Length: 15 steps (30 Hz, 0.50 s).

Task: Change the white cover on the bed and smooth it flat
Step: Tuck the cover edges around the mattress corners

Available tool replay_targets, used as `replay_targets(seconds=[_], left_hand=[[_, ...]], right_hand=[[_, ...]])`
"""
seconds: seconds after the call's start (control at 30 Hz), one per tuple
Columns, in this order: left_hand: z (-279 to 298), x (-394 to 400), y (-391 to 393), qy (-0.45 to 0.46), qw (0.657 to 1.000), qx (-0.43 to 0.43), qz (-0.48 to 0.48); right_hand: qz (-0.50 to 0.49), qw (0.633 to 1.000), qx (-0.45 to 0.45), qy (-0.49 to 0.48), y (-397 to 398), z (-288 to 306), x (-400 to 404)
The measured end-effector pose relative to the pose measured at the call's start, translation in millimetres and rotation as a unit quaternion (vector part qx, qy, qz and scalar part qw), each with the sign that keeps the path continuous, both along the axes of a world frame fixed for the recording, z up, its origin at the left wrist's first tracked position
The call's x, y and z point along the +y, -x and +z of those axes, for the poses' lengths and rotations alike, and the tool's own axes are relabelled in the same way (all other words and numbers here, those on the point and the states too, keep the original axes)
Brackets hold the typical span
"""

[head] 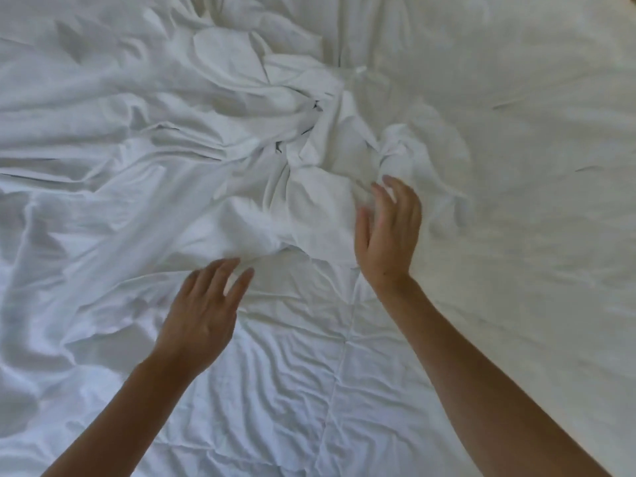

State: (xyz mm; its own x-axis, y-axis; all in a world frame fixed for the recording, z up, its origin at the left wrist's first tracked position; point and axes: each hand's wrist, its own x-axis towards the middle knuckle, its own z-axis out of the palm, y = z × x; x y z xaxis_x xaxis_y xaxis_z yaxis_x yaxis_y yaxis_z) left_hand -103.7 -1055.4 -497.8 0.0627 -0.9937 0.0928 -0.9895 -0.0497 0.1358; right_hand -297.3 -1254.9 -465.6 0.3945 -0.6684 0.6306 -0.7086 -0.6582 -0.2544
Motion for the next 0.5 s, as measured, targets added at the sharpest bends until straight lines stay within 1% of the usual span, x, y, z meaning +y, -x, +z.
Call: replay_targets(seconds=[0.03, 0.07, 0.1, 0.13, 0.17, 0.2, 0.23, 0.27, 0.33, 0.4, 0.47, 0.5], left_hand=[[-8, -4, 2, -0.014, 1.000, 0.001, -0.011], [-16, -7, 2, -0.025, 1.000, 0.001, -0.006], [-19, -10, -1, -0.036, 0.999, -0.001, 0.015], [-20, -15, -5, -0.047, 0.998, -0.004, 0.046], [-19, -20, -9, -0.057, 0.995, -0.007, 0.076], [-17, -27, -13, -0.060, 0.993, -0.006, 0.097], [-15, -33, -17, -0.064, 0.992, -0.008, 0.106], [-14, -38, -20, -0.062, 0.992, -0.017, 0.106], [-10, -44, -25, -0.060, 0.992, -0.036, 0.101], [0, -45, -27, -0.042, 0.993, -0.018, 0.112], [17, -42, -24, 0.003, 0.993, 0.016, 0.116], [28, -39, -21, 0.028, 0.992, 0.031, 0.121]], right_hand=[[0.111, 0.993, 0.017, 0.034, 4, -6, 28], [0.217, 0.973, 0.069, 0.048, 8, -12, 54], [0.282, 0.949, 0.135, 0.045, 12, -22, 71], [0.289, 0.934, 0.211, 0.027, 15, -34, 76], [0.241, 0.929, 0.280, 0.009, 19, -46, 72], [0.169, 0.930, 0.327, -0.003, 23, -56, 61], [0.105, 0.928, 0.357, -0.005, 25, -61, 46], [0.062, 0.923, 0.380, 0.002, 25, -59, 31], [0.033, 0.906, 0.421, -0.012, 23, -51, 9], [0.020, 0.890, 0.453, -0.047, 25, -37, 0], [0.025, 0.891, 0.436, -0.121, 35, -15, -3], [0.035, 0.907, 0.397, -0.137, 39, -1, -7]])
